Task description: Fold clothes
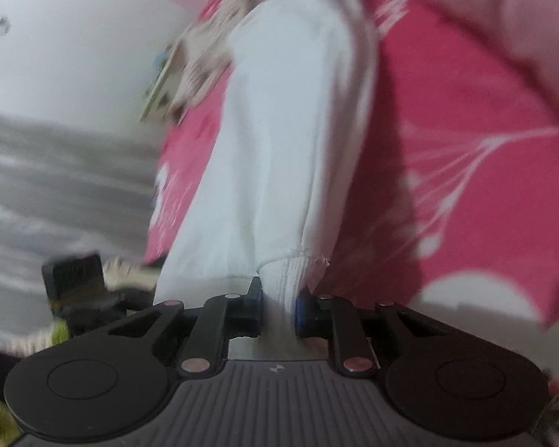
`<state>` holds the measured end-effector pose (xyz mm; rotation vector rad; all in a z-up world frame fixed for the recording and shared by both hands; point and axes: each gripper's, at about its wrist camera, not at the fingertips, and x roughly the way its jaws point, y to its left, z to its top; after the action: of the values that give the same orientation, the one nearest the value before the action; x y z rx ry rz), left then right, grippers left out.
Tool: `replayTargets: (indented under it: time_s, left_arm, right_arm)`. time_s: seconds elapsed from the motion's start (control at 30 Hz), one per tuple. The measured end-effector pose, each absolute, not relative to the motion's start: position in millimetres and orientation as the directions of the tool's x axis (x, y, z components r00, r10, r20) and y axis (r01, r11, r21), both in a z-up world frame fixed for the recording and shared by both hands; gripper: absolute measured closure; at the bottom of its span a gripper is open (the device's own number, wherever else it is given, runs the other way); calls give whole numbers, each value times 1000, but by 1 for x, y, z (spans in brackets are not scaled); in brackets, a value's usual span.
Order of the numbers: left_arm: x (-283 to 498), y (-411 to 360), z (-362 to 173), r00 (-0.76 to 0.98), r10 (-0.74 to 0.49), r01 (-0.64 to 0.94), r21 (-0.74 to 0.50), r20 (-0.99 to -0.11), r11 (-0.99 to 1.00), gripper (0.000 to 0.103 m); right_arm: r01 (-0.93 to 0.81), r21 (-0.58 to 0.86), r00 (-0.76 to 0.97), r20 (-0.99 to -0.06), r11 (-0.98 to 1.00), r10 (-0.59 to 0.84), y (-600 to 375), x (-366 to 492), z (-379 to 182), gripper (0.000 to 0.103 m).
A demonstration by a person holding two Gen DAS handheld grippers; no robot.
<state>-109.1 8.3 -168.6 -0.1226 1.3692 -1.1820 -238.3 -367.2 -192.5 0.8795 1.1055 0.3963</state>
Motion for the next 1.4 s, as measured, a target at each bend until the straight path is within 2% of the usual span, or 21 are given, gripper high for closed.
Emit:
replayTargets:
  time_s: [0.13, 0.2, 0.23, 0.3, 0.37, 0.4, 0.47, 0.53, 0.63, 0.77, 0.9, 1.07, 1.23, 1.37, 1.4]
  left_arm:
    - [-132, 19, -183, -296, -610, 604, -639, -735, 476, 94]
    - [-138, 16, -205, -279, -546, 639, -577, -790, 508, 93]
    - [-140, 14, -214, -269, -513, 657, -545, -815, 521, 92]
    - [-143, 13, -222, -263, -463, 681, -503, -846, 532, 91]
    - [-146, 16, -216, -254, -438, 716, -473, -862, 514, 84]
    - [-145, 21, -208, -249, -428, 735, -457, -869, 501, 79]
    - [-143, 30, -191, -234, -408, 769, -425, -883, 478, 78]
    - [-130, 40, -173, -190, -403, 773, -389, -895, 501, 77]
    - [-108, 47, -141, -73, -438, 768, -331, -896, 549, 72]
    - [-79, 17, -115, 41, -521, 764, -309, -853, 566, 69]
    - [-67, -52, -112, 38, -553, 823, -287, -832, 490, 68]
    - [-70, -123, -128, 10, -551, 902, -231, -834, 366, 68]
    - [-58, -150, -151, 22, -610, 885, -268, -792, 380, 68]
    - [-44, -157, -161, 29, -658, 853, -325, -752, 409, 68]
    - [-41, -160, -163, 36, -665, 847, -331, -746, 416, 68]
  right_arm:
    - [176, 782, 322, -619, 597, 716, -361, -237, -215, 86]
    - [191, 730, 248, -682, 656, 688, -352, -237, -235, 84]
    - [191, 700, 214, -714, 688, 667, -347, -238, -245, 82]
    - [199, 683, 180, -731, 703, 659, -345, -238, -251, 71]
    - [176, 667, 145, -745, 724, 652, -348, -237, -243, 63]
    - [138, 647, 130, -762, 750, 634, -349, -238, -235, 61]
    - [57, 600, 129, -797, 798, 590, -355, -238, -214, 59]
    - [3, 557, 171, -818, 830, 549, -363, -232, -191, 59]
    - [-22, 519, 342, -799, 854, 494, -382, -213, -156, 59]
    - [12, 433, 524, -770, 901, 363, -387, -157, -139, 61]
    - [1, 358, 547, -782, 934, 299, -385, -97, -154, 70]
    - [-42, 275, 547, -798, 961, 252, -366, -53, -176, 71]
    - [34, 207, 541, -826, 978, 156, -363, -41, -198, 71]
    - [44, 220, 563, -811, 974, 158, -365, -42, -203, 72]
    - [25, 221, 558, -812, 975, 170, -364, -41, -207, 82]
